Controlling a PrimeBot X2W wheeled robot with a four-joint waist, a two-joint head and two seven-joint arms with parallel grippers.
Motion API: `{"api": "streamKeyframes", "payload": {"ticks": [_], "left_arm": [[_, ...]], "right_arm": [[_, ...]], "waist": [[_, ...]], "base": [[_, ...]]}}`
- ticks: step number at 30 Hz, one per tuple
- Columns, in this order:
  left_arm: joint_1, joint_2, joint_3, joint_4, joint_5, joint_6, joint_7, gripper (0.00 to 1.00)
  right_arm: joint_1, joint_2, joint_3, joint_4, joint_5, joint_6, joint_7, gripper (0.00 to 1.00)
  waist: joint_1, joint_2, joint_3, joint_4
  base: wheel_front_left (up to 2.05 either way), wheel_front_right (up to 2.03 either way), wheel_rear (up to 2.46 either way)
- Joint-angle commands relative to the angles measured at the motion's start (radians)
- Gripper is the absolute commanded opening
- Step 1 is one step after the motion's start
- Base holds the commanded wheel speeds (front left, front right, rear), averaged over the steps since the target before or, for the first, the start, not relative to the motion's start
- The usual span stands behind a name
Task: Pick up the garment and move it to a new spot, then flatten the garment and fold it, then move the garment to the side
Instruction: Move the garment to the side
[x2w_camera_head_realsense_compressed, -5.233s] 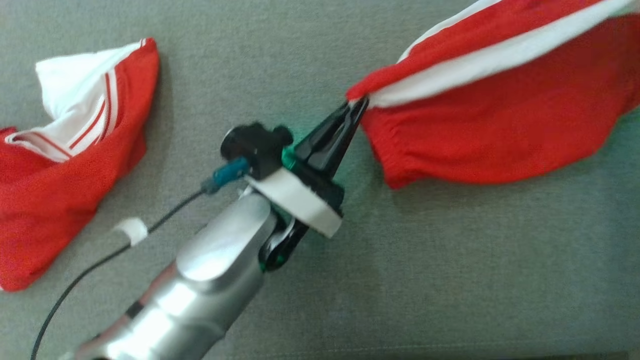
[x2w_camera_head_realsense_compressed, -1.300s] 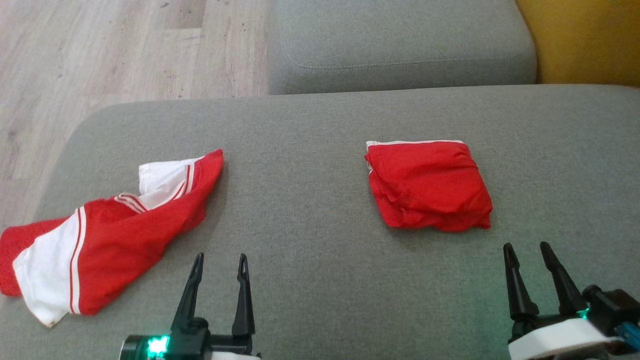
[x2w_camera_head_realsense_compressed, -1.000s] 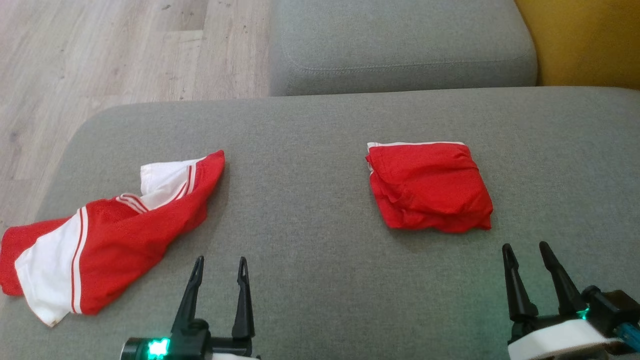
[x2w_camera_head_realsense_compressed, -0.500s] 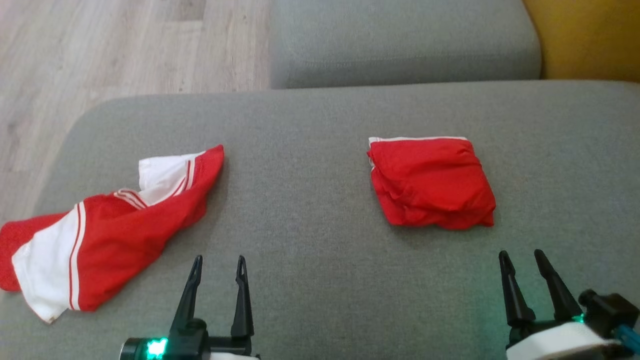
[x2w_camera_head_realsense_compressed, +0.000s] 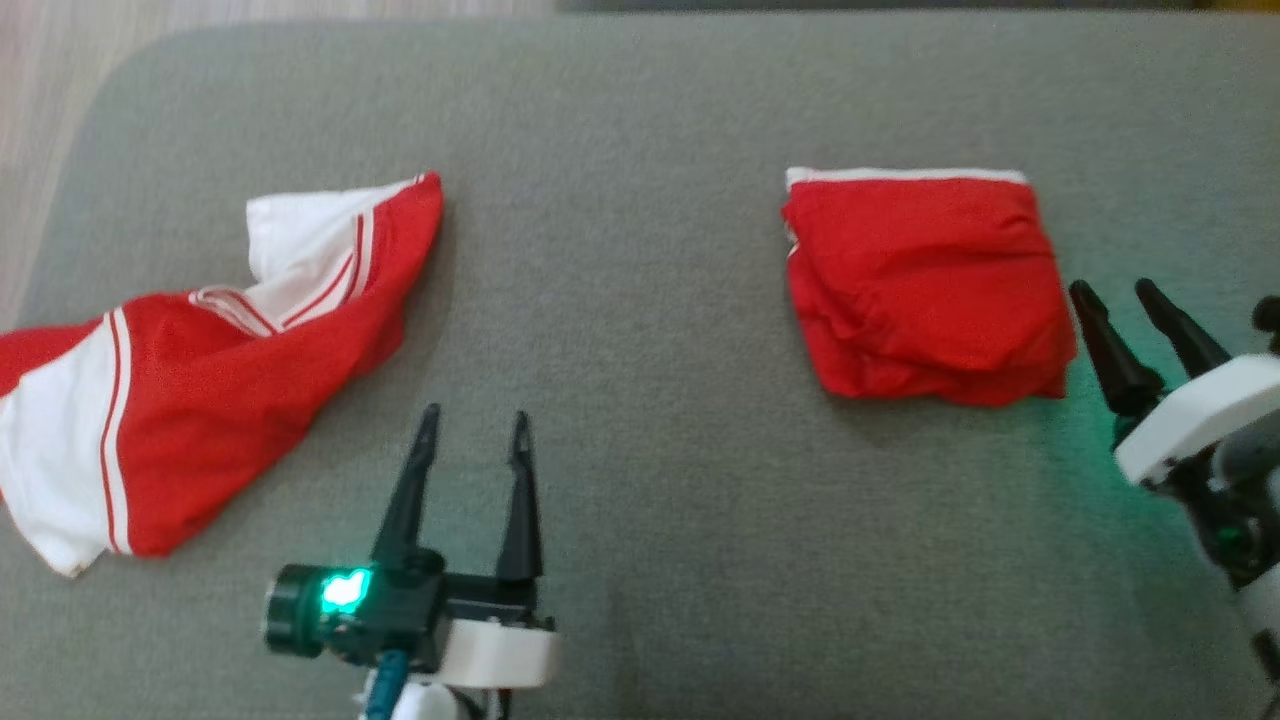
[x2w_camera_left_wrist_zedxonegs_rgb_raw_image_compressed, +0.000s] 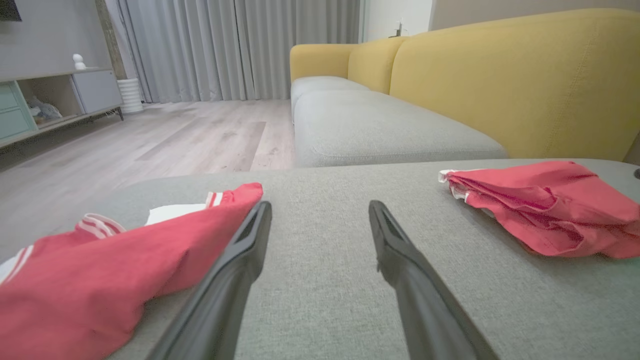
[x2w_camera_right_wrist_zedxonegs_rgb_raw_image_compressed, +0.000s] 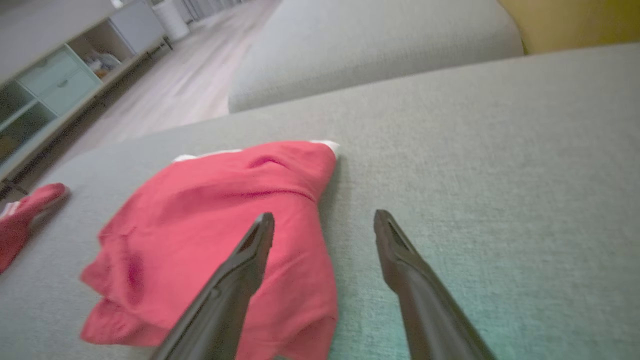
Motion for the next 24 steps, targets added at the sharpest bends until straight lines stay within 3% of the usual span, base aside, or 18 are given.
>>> {"api": "streamKeyframes", "payload": {"ticks": [1,6,12,14,15,19,24], "left_arm": [[-0.026,-0.004,0.017,-0.024,-0.005,0.007,-0.004,1.0],[-0.058,-0.004,-0.02,-0.024,-0.039,0.019,-0.004,1.0],[-0.082,-0.004,-0.041,-0.025,-0.058,0.029,-0.004,1.0],[-0.089,-0.004,-0.041,-0.028,-0.072,0.033,-0.004,1.0],[-0.093,-0.004,-0.041,-0.029,-0.073,0.034,-0.004,1.0],[-0.099,-0.004,-0.032,-0.036,-0.079,0.04,-0.004,1.0],[-0.112,-0.004,-0.014,-0.04,-0.071,0.035,-0.004,1.0]], "right_arm": [[-0.02,-0.034,0.014,-0.019,0.015,-0.001,0.009,1.0],[-0.083,-0.095,0.066,0.02,0.111,-0.001,0.083,1.0],[-0.123,-0.12,0.139,0.05,0.196,-0.001,0.113,1.0],[-0.127,-0.133,0.179,0.042,0.226,-0.001,0.14,0.15],[-0.129,-0.143,0.193,0.036,0.238,-0.001,0.141,0.0],[-0.14,-0.194,0.225,0.021,0.264,-0.001,0.107,0.0],[-0.158,-0.311,0.246,0.02,0.24,-0.001,0.094,0.0]], "waist": [[-0.0005,0.0,0.034,0.025],[-0.0005,0.0,0.068,0.047],[-0.0005,0.0,0.1,0.059],[-0.0005,0.0,0.11,0.062],[-0.0005,0.0,0.114,0.062],[-0.0005,0.0,0.136,0.049],[-0.0005,0.0,0.183,-0.004]], "base": [[0.0,0.0,0.0],[0.0,0.0,0.0],[0.0,0.0,0.0],[0.0,0.0,0.0],[0.0,0.0,0.0],[0.0,0.0,0.0],[0.0,0.0,0.0]]}}
